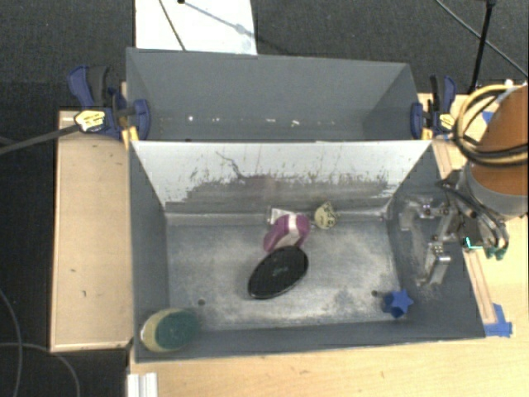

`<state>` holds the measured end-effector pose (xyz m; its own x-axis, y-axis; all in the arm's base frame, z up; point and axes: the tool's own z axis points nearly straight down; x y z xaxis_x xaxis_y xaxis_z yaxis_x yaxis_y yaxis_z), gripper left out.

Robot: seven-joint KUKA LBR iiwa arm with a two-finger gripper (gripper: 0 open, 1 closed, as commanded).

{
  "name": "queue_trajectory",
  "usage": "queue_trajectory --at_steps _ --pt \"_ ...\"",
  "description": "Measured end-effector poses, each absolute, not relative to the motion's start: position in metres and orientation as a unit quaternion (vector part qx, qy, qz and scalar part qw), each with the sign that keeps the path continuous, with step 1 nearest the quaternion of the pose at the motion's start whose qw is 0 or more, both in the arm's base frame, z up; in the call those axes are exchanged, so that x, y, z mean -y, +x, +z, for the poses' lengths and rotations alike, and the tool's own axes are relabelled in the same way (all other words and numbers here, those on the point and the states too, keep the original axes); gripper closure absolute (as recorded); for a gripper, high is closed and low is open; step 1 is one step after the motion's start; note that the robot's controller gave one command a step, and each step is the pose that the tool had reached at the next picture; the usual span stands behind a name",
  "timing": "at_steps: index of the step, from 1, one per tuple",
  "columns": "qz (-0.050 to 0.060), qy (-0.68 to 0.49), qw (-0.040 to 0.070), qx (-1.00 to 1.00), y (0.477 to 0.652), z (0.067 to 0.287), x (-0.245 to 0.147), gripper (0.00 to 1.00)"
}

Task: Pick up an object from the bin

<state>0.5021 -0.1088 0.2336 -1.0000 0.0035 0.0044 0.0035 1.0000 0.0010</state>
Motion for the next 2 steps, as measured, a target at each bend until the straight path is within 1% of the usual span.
queue_trajectory --at_steps 1,2 --pt "0.000 0.105 0.001 0.994 0.506 0.157 0.141 0.00" --pt "-0.002 0.327 0.001 0.945 0.497 0.079 0.146 0.00"
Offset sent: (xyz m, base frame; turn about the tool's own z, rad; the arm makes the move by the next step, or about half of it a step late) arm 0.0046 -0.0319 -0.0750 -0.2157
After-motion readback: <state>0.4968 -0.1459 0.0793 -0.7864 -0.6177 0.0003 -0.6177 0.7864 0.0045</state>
